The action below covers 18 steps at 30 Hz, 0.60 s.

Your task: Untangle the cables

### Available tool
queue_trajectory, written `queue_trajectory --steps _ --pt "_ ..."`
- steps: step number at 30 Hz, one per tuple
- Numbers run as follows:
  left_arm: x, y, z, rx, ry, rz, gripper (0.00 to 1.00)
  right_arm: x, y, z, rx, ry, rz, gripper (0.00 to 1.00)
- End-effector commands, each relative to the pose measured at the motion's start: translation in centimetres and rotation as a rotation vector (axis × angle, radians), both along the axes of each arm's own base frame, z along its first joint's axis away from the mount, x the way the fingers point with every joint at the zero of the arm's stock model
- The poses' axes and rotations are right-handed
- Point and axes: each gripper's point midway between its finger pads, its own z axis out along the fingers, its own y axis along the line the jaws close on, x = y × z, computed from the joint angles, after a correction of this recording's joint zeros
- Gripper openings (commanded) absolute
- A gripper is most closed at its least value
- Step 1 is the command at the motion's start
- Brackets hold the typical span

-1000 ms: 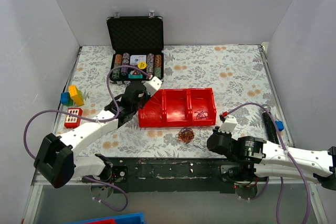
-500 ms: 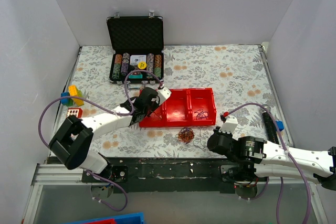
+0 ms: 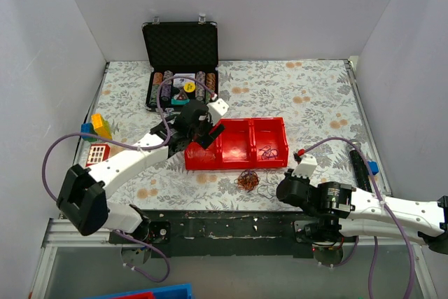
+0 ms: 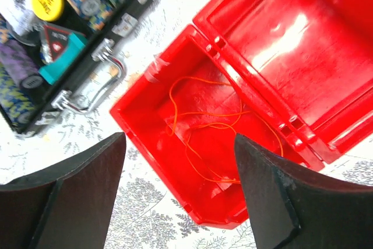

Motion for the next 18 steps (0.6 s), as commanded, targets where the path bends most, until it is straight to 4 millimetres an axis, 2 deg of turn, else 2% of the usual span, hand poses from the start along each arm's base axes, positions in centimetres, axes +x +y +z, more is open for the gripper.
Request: queue_trajectory --steps 1,3,5,12,15,18 --pt "-1.2 -0.1 4.7 -0.07 -0.021 -0.025 0.75 0.6 0.8 1.8 0.05 -0.04 -0.013 0.01" --pt "-2.1 -0.6 5.4 -0.097 -0.012 -0.08 0.75 0.7 0.8 1.7 0.048 -0.039 -0.013 0.01" --pt "-3.9 -1.4 5.0 -0.134 0.05 -0.156 0.75 0.7 0.9 1.6 0.047 -0.039 -0.013 0.01" --pt "-11.9 -5.4 -0.5 -0.206 0.368 -0.357 0.72 0.9 1.2 1.0 0.044 -0.047 -0.017 0.01" --pt "-14.8 -7.1 -1.6 -0.225 0.471 -0.444 0.71 1.2 1.5 1.0 0.051 -0.058 -0.025 0.01" --pt "-16.6 -8.6 -2.7 -0.231 0.503 -0.514 0.71 1.3 1.7 1.1 0.061 -0.061 -0.034 0.01"
